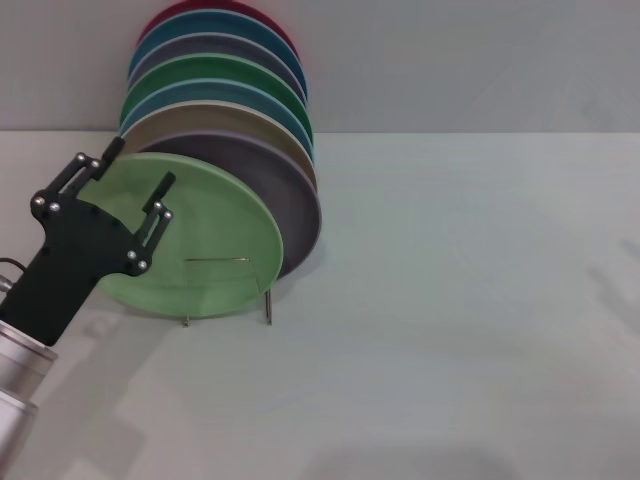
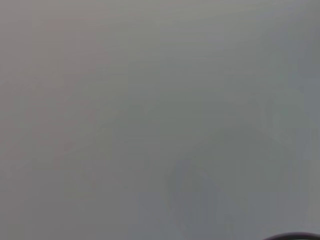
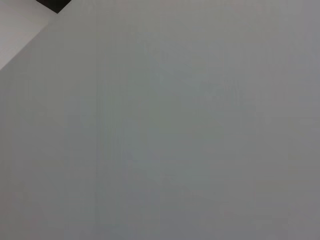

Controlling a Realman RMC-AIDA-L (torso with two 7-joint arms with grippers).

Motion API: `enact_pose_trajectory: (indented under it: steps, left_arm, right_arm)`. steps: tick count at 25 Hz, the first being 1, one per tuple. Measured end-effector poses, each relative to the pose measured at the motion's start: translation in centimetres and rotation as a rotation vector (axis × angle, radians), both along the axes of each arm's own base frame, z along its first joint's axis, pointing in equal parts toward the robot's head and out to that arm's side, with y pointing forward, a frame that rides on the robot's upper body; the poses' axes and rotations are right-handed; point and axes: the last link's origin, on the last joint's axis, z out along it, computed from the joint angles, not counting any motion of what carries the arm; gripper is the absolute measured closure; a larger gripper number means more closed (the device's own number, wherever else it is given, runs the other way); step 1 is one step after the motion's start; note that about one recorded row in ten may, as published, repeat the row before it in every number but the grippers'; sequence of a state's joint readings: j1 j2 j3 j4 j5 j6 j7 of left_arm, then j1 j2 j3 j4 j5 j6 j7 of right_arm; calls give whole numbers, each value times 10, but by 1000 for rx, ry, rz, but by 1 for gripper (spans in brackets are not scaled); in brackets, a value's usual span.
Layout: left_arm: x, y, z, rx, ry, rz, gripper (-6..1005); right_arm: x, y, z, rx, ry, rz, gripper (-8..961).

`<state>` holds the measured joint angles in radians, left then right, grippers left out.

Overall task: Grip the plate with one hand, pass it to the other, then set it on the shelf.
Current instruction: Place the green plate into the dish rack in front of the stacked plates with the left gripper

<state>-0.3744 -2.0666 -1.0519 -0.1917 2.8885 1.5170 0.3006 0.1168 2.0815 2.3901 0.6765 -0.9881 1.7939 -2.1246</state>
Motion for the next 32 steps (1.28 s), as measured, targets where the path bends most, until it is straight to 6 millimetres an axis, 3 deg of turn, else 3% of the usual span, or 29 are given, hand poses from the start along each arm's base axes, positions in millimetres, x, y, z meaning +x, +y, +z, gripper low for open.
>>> enact_pose_trajectory:
  steps: [15, 25, 28, 32]
  left_arm:
    - [13, 7, -18, -34, 74, -27, 494]
    - [35, -14, -36, -12, 142, -150, 495]
    - [42, -18, -34, 6, 101, -165, 496]
    - [42, -21, -6, 135, -31, -131, 497]
  right_arm:
    - [0, -3, -1, -5, 3, 3, 257]
    - [0, -2, -1, -1, 3, 4, 257]
    - [-1, -2, -1, 0, 1, 6, 257]
    - [1, -3, -1, 16, -9, 1, 257]
